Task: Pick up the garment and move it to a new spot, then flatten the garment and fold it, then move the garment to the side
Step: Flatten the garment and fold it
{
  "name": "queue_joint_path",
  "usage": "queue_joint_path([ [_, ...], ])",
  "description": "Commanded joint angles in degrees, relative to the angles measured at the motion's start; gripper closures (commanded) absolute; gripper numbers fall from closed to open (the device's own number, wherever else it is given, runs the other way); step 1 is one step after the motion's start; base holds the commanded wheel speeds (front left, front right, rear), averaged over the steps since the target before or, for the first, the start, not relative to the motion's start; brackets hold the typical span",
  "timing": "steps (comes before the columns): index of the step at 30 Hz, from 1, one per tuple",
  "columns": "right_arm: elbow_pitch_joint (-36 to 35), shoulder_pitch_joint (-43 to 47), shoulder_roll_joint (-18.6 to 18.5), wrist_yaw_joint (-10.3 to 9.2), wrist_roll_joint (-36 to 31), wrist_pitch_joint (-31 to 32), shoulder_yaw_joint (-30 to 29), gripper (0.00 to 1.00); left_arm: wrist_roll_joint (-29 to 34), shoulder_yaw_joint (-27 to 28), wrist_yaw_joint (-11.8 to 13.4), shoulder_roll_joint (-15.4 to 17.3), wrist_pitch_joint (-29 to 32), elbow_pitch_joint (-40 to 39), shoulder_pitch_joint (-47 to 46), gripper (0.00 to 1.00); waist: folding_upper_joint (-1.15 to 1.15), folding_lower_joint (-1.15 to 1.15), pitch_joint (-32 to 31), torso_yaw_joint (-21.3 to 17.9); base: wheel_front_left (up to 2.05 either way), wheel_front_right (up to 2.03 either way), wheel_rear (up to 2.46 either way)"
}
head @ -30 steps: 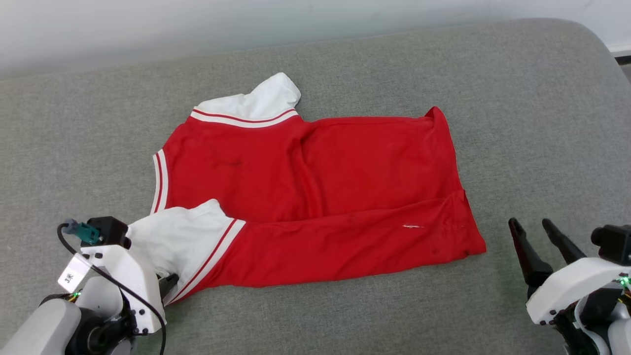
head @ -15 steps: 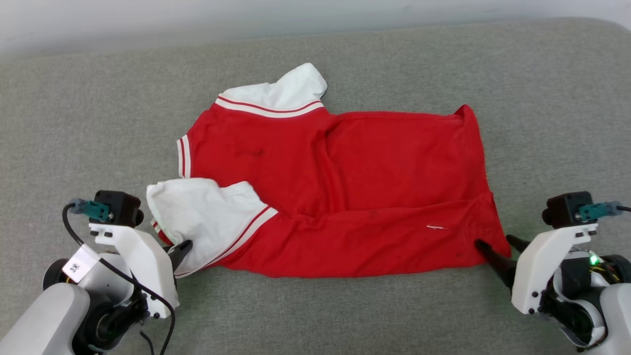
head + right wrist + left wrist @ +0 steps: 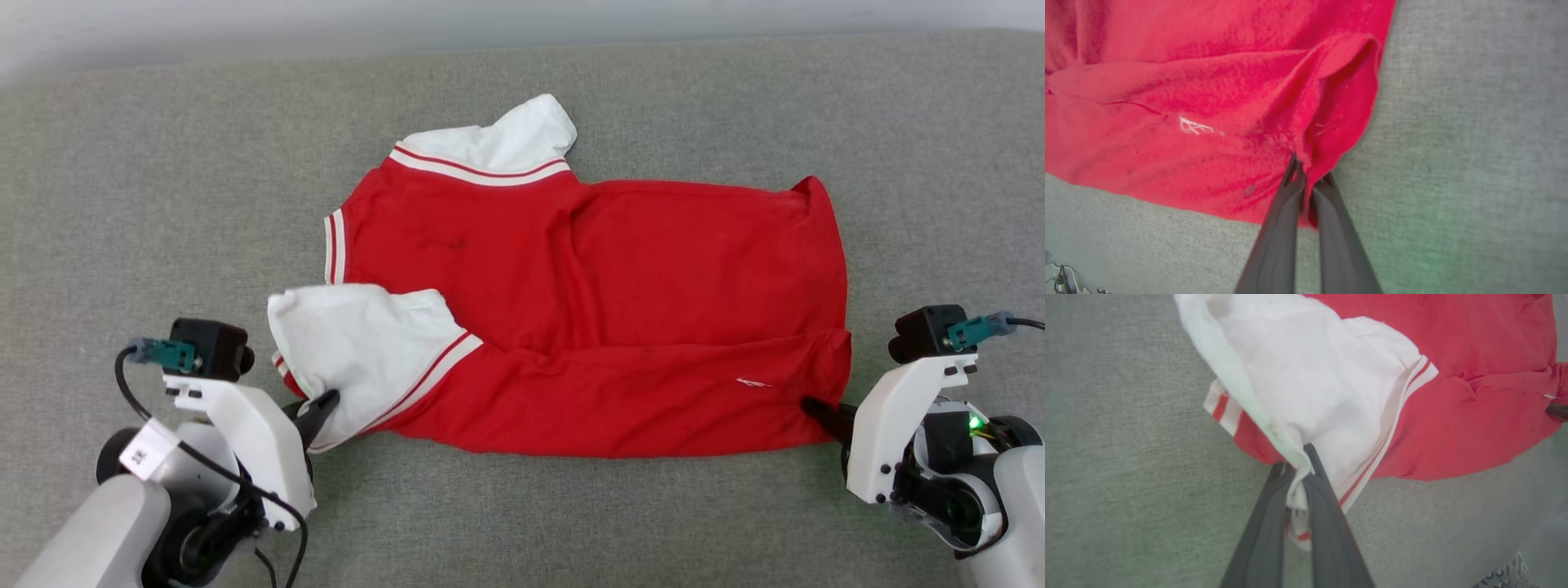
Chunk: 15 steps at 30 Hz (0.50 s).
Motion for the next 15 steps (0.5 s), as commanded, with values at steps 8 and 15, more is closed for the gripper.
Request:
queue_joint_path([
  [8,-5.5,2.9,-2.2,-0.03,0.0,-1.7,0.2,1.0,-2.5,1.2,0.0,0.0,-2.2,-1.5,6.1,1.0,0.0,0.0,-7.1,-0.7,0.0,0.0,0.0],
  [15,-9.4,8.3,-2.9,-0.03,0.0,-0.5,0.0,1.0,-3.8,2.2,2.6,1.5,-3.2,-4.3,14.0,1.0,0.0,0.0,-13.4,-0.6,0.0,0.0,0.0],
])
